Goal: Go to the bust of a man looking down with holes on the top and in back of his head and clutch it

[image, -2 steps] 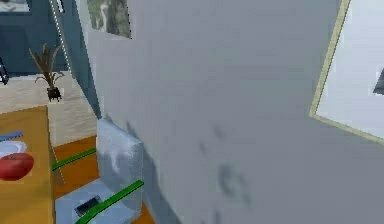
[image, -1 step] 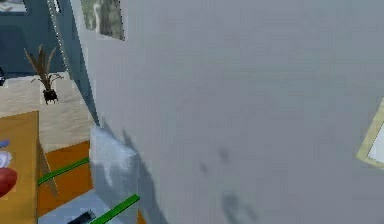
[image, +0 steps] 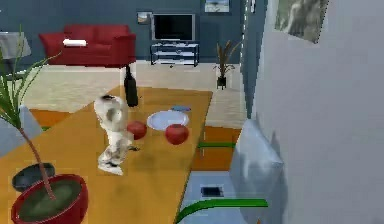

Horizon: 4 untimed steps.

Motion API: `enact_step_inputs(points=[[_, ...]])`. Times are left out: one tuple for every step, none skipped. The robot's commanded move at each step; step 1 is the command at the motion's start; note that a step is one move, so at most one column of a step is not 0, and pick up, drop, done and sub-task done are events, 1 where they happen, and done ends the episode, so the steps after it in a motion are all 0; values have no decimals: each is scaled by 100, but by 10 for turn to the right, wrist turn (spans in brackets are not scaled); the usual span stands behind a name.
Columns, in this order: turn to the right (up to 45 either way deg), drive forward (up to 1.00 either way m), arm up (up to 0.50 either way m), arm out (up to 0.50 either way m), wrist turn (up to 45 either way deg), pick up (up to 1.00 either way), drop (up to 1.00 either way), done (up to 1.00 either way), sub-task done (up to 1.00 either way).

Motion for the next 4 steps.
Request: enact_step_inputs(points=[[-450, 0, 0, 0, 0, 0, 0, 0, 0], [-450, 0, 0, 0, 0, 0, 0, 0, 0], [-180, 0, 0, 0, 0, 0, 0, 0, 0], [0, 0, 50, 0, 0, 0, 0, 0, 0]])
